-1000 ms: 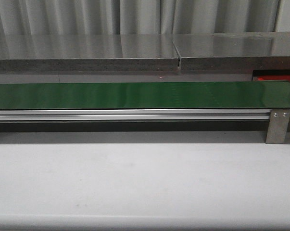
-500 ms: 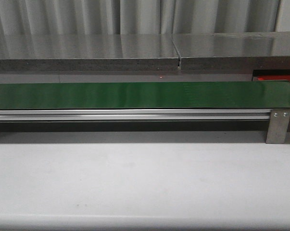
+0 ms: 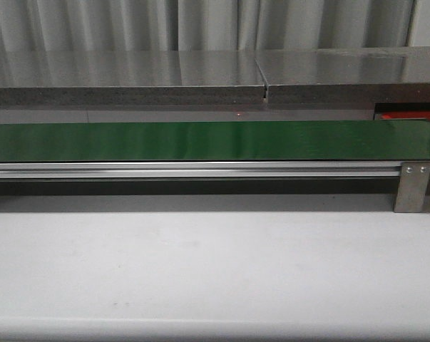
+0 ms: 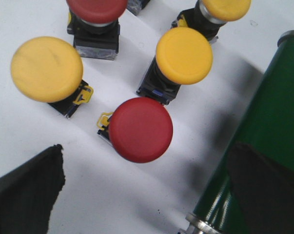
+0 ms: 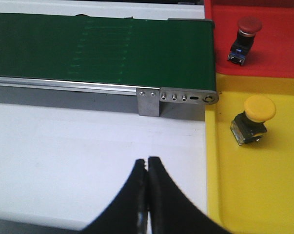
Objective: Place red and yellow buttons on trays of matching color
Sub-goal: 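Move the left gripper back over the button cluster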
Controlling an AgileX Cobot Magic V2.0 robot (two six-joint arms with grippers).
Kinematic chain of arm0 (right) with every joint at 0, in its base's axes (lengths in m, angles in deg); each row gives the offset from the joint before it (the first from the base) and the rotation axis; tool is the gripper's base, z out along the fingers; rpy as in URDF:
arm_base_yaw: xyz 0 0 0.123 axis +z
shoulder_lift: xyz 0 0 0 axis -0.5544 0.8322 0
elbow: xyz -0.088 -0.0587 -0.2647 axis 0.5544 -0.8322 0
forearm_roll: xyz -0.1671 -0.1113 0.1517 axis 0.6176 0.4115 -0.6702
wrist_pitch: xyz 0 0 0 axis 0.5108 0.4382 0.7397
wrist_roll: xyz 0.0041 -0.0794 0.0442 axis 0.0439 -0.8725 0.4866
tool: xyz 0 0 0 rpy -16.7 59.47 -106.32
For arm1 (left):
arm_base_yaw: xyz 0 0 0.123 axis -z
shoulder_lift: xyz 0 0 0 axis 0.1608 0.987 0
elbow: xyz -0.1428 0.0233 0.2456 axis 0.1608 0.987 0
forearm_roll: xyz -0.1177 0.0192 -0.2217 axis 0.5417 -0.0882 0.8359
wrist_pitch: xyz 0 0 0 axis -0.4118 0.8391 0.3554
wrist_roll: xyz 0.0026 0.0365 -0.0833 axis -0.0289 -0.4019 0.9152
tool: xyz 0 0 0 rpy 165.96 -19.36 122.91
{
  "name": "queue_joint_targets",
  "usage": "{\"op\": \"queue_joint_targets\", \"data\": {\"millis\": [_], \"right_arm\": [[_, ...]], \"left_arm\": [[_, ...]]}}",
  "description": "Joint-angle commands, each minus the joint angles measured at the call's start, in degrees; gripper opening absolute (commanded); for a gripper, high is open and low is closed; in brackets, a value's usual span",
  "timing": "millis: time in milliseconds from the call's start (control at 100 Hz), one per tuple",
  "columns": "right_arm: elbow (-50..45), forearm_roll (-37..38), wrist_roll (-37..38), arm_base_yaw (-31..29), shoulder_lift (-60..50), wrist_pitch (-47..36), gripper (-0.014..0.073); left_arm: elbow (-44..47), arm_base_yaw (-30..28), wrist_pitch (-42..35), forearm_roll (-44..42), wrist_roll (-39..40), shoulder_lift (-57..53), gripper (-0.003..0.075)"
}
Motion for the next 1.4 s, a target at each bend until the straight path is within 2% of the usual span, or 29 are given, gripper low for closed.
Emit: {"op": "queue_joint_targets", "data": {"millis": [0, 140, 460, 1390], "right_arm": [[1.4, -0.5, -0.5, 0.0, -0.1, -3.8, -0.0067], [1.4, -0.5, -0.5, 0.0, -0.1, -3.8, -0.0067], [1.4, -0.5, -0.5, 0.0, -0.1, -3.7, -0.0067], [1.4, -0.5, -0.5, 0.0, -0.1, -3.5, -0.0067]], "left_arm": [[-2.0, -0.1, -3.0, 1.2, 0.5, -2.2, 0.0601], [-2.7, -0.1, -3.2, 1.2, 0.5, -0.9, 0.0575], [-6.9, -0.1, -2.9, 1.2, 0.5, 1.5, 0.0575], [-9.2, 0.2, -3.3, 1.5, -0.5, 5.9, 0.0575]]}}
